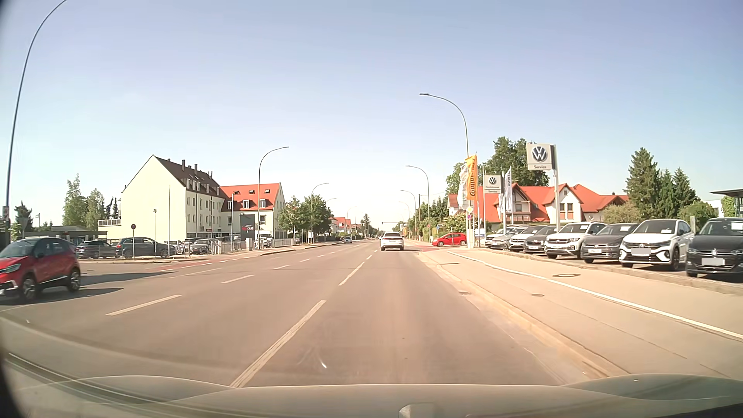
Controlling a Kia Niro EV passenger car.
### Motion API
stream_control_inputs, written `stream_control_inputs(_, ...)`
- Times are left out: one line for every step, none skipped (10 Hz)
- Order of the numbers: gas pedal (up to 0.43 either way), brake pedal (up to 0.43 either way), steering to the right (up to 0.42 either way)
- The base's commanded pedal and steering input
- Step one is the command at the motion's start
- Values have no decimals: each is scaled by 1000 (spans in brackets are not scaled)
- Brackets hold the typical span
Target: Follow the waypoints while adhering to traffic rules and regulations
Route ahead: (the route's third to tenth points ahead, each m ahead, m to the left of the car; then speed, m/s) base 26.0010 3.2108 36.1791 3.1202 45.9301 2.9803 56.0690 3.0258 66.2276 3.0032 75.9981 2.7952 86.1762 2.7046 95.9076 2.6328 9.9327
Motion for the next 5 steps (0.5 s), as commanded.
stream_control_inputs(177, 0, -7)
stream_control_inputs(177, 0, -6)
stream_control_inputs(177, 0, -5)
stream_control_inputs(177, 0, -4)
stream_control_inputs(177, 0, -2)
